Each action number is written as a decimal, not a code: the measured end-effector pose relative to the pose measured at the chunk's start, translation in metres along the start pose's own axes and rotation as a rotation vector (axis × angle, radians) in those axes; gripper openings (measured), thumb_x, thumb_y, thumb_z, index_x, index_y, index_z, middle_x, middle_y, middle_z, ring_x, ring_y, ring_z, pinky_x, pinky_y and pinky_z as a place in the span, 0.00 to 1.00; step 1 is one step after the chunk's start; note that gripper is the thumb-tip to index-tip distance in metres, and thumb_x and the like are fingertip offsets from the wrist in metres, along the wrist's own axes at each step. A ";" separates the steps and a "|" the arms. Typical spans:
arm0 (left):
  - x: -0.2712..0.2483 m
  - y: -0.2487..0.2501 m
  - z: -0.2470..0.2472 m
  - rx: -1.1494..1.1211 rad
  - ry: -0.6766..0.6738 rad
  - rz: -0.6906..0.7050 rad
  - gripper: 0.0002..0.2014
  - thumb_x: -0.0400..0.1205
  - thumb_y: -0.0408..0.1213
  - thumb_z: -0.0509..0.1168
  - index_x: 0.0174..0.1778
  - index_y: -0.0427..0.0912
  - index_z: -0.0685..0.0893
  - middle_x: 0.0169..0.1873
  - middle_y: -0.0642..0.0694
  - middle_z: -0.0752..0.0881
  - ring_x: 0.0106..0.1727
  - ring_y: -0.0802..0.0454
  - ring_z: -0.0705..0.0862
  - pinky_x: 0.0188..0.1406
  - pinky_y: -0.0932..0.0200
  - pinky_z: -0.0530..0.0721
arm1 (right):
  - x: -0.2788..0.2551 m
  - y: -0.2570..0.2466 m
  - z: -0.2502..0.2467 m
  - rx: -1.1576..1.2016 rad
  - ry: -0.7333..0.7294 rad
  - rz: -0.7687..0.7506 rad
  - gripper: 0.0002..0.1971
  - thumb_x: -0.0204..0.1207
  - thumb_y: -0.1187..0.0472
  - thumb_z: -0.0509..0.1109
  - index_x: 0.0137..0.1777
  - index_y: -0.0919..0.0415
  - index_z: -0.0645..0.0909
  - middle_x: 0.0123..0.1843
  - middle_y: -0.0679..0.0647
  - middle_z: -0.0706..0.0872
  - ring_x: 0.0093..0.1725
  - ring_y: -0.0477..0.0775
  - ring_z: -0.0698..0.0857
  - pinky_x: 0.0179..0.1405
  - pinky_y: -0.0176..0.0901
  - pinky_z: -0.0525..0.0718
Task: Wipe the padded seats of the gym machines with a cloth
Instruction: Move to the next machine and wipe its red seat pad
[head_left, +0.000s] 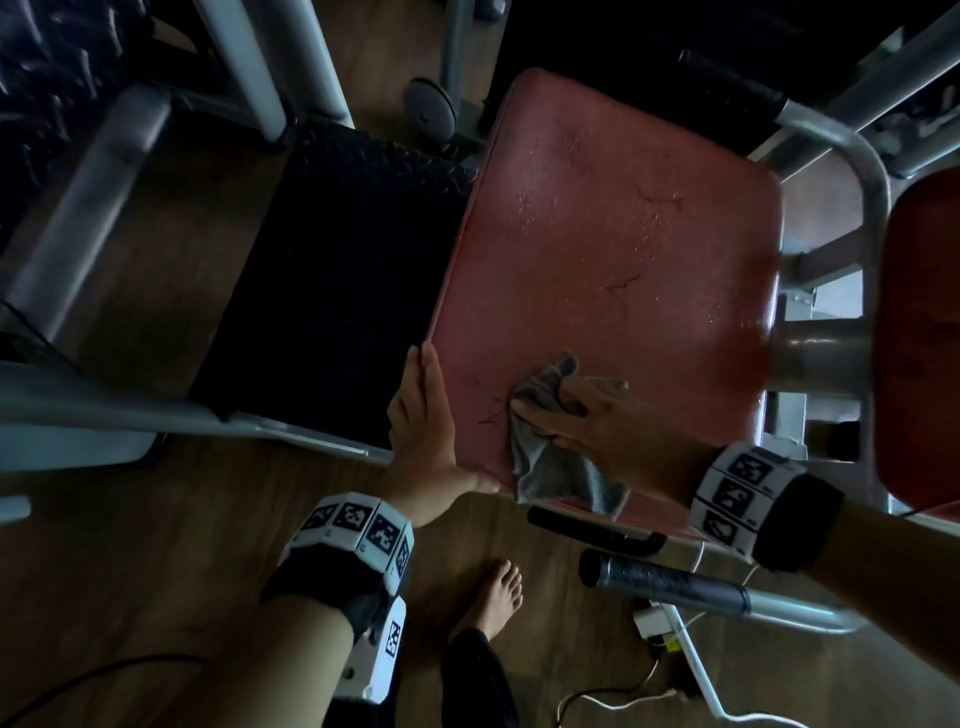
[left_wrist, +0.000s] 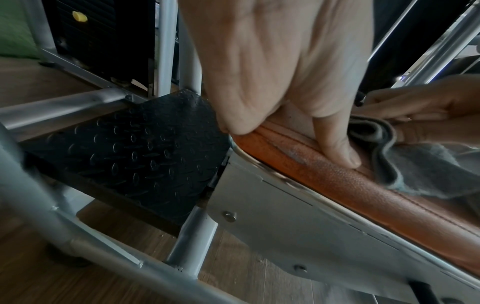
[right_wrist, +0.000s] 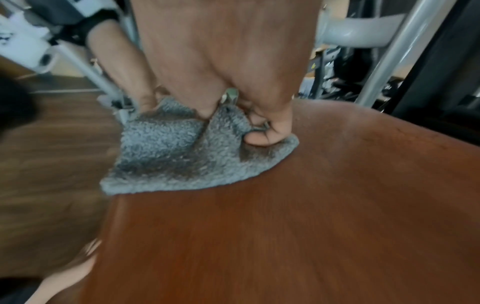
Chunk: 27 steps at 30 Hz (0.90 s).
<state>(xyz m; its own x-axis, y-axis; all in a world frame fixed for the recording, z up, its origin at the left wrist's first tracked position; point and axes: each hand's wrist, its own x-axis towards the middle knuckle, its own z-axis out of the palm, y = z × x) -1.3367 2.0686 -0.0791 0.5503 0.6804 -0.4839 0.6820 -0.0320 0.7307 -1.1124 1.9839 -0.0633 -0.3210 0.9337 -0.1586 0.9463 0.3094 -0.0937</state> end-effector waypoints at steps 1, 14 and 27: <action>0.000 0.000 0.000 -0.005 -0.002 0.004 0.78 0.57 0.43 0.86 0.79 0.57 0.22 0.79 0.61 0.27 0.82 0.50 0.39 0.79 0.38 0.49 | -0.006 0.000 0.001 -0.004 -0.017 0.002 0.36 0.71 0.55 0.76 0.78 0.46 0.67 0.52 0.56 0.78 0.42 0.56 0.82 0.40 0.49 0.84; 0.000 -0.001 0.000 -0.003 0.004 0.008 0.78 0.56 0.44 0.86 0.79 0.57 0.23 0.80 0.60 0.28 0.81 0.53 0.40 0.79 0.38 0.49 | 0.000 0.008 -0.005 -0.006 -0.157 -0.040 0.34 0.80 0.58 0.68 0.83 0.40 0.58 0.52 0.51 0.66 0.46 0.52 0.74 0.46 0.49 0.78; -0.002 0.003 -0.003 -0.002 -0.005 -0.014 0.79 0.55 0.45 0.87 0.79 0.56 0.23 0.80 0.61 0.27 0.82 0.51 0.39 0.80 0.38 0.51 | 0.007 0.001 -0.010 0.000 -0.205 -0.032 0.35 0.79 0.58 0.67 0.81 0.35 0.57 0.55 0.50 0.69 0.50 0.51 0.73 0.51 0.52 0.80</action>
<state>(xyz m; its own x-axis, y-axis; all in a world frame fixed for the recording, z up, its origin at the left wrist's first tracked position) -1.3371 2.0695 -0.0752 0.5434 0.6771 -0.4962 0.6883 -0.0210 0.7251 -1.1130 1.9924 -0.0546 -0.3523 0.8671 -0.3522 0.9354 0.3387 -0.1018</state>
